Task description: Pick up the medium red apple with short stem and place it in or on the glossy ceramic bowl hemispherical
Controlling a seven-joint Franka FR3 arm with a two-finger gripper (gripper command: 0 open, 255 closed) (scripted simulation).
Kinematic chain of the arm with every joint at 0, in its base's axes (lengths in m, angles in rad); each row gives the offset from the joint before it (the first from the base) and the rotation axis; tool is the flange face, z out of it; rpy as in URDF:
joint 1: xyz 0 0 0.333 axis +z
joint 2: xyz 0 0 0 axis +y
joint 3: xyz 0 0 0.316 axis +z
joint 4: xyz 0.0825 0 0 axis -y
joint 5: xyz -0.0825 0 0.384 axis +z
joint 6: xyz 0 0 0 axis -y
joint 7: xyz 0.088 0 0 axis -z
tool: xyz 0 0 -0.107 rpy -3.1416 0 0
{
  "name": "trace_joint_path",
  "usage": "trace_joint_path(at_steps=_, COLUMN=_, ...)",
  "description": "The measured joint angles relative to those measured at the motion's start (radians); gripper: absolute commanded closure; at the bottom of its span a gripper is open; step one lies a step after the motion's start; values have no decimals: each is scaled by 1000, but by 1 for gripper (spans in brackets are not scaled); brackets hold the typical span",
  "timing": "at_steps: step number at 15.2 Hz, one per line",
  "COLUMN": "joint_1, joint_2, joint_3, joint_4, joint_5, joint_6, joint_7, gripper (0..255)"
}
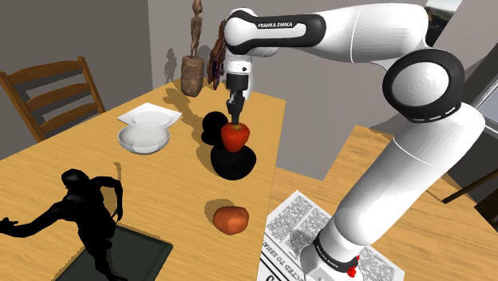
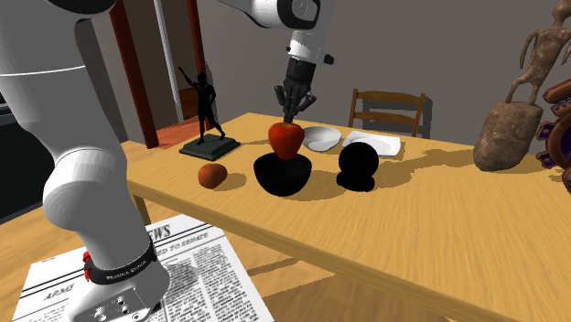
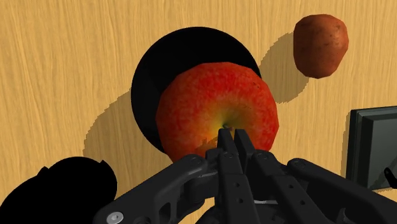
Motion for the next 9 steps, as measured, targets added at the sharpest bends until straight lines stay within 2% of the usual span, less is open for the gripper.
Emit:
trace_joint_path(at_steps=3, joint_1=-1, joint_2=3, joint_3=-1, joint_4=-34, joint_5=0, joint_6=36, joint_7=-4, gripper=255)
trace_joint_path(at_steps=9, joint_1=0, joint_2=5, joint_3=0, joint_4=-40, joint_5=0, joint_6=45, joint_7=-3, gripper=255)
